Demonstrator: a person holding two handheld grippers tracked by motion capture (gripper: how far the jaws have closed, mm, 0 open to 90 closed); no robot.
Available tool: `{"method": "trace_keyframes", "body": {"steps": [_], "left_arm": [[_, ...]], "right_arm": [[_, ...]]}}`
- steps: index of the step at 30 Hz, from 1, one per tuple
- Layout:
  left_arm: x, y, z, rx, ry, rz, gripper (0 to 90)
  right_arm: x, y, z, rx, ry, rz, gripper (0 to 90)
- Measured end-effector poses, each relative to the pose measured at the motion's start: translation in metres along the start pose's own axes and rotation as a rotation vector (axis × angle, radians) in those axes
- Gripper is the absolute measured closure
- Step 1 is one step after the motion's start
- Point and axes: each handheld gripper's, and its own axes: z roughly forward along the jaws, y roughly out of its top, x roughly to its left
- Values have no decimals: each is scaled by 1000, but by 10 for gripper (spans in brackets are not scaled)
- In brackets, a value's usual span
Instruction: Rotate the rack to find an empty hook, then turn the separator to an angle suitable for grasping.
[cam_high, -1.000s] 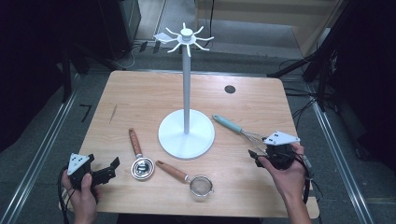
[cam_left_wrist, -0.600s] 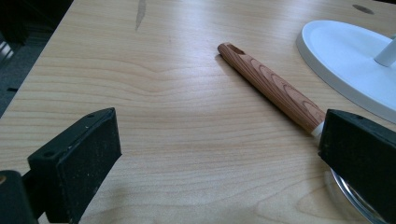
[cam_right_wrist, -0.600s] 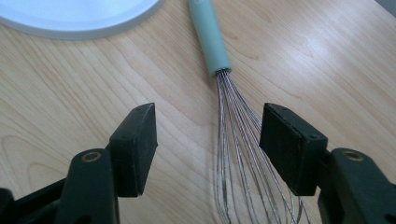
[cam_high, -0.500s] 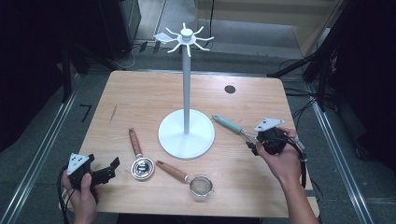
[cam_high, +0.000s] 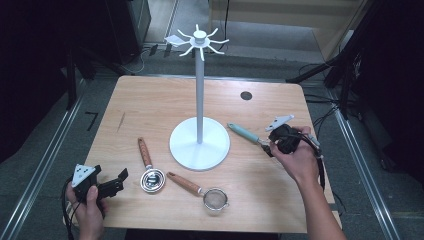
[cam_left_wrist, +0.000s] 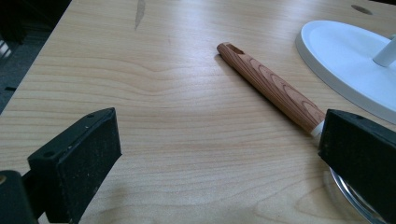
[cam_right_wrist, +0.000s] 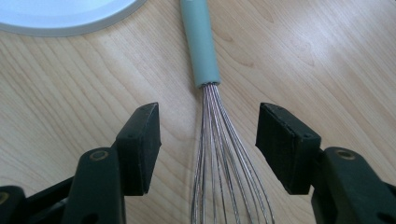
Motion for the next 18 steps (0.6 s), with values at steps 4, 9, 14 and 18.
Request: {"method": "trace_keyframes", "body": {"steps": [4,9,14,18], "left_arm": [[0,0,0,0,0,0,0],[0,0,0,-1,-4,-2,0],[0,0,0,2,-3,0,0],[0,0,0,2,-4,0,0]], "right_arm": [[-3,5,2,18,7,2,439],[-8,11,9,57,10,2,444],[-15,18,15,84,31,0,460],[-18,22,21,110,40,6,468]]}}
